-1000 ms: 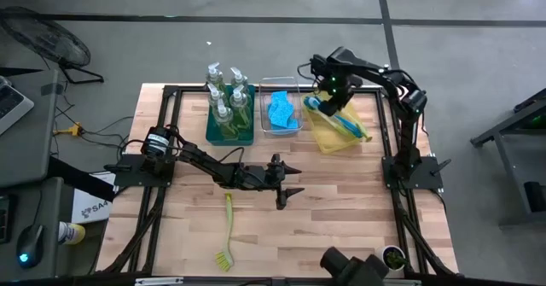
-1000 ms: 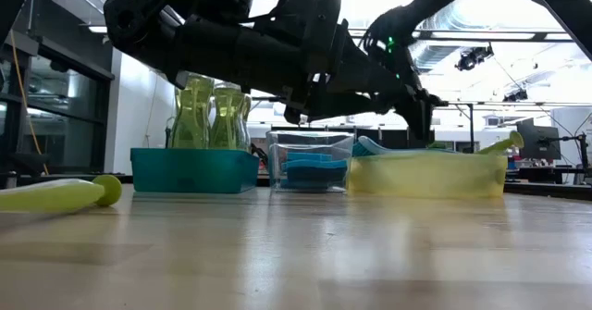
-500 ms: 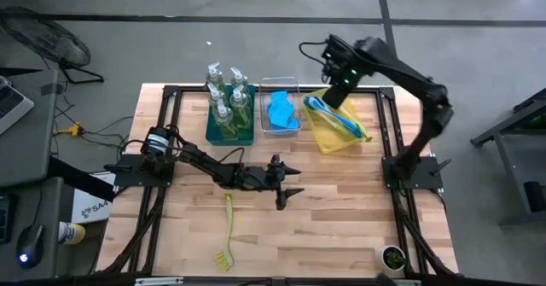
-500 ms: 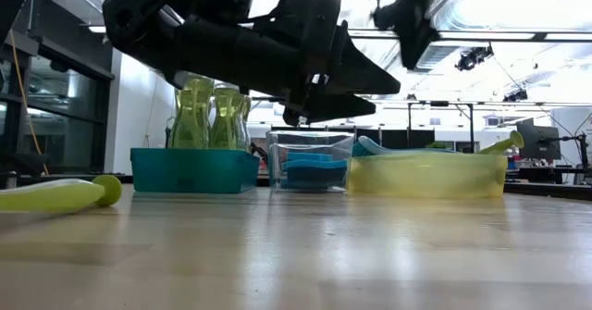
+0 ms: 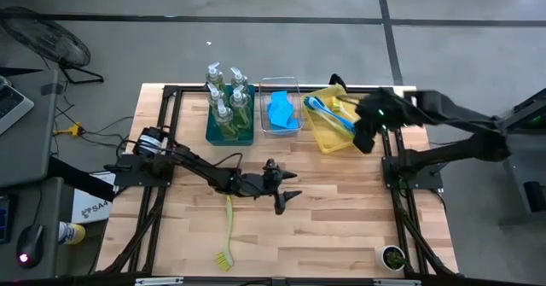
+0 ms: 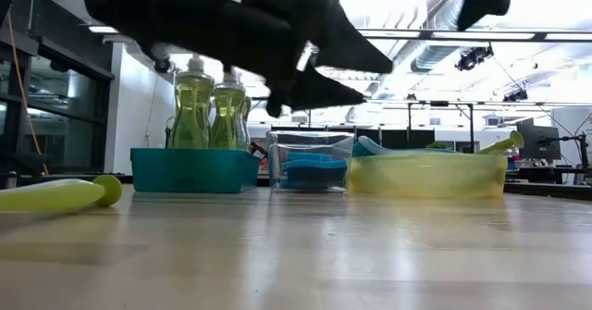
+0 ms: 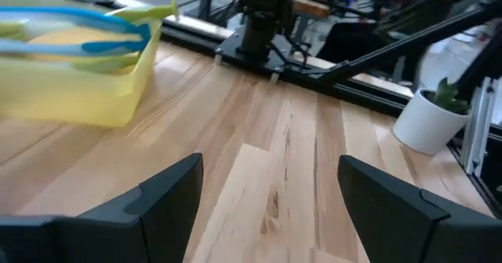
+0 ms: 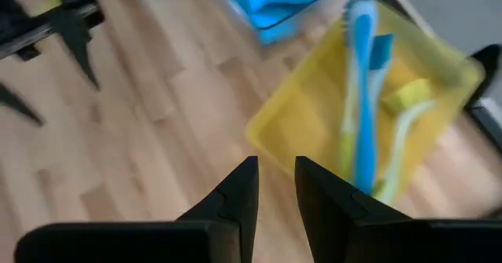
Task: Pick & Place Kitchen Sink Supplies
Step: Put the yellow dish brush into the yellow bin
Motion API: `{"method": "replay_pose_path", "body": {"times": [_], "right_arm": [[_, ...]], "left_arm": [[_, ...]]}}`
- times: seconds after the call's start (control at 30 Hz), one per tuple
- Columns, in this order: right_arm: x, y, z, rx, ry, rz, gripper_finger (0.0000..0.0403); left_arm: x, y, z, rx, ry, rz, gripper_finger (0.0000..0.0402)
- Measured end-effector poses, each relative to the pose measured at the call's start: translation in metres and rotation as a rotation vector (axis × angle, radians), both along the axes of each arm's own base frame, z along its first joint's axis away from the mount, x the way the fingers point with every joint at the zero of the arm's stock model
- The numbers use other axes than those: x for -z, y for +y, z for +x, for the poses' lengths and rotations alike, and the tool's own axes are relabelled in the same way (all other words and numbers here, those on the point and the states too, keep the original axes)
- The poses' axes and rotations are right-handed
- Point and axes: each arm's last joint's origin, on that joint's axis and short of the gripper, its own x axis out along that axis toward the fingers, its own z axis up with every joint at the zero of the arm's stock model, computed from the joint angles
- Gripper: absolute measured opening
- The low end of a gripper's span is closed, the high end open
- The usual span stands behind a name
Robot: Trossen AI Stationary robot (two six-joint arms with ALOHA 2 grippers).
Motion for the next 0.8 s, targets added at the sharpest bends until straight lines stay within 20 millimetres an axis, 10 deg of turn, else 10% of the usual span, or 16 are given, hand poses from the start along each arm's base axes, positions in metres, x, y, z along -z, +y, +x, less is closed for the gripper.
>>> {"method": "replay_pose_path", "body": {"times": [0.33,0.8], "right_arm": [[0.046,0.035,-0.032,-0.068,-0.217,0.059,0.0078],[0.103,0.072,-0.003,-0.323,-0.483,0.059,0.0078]], "left_arm": [[-0.039,-0.049,-0.045,-0.165,0.143,-0.162,0.0291],[-0.062,-0.086,-0.087,-0.359,0.541,-0.56,0.0291]]}}
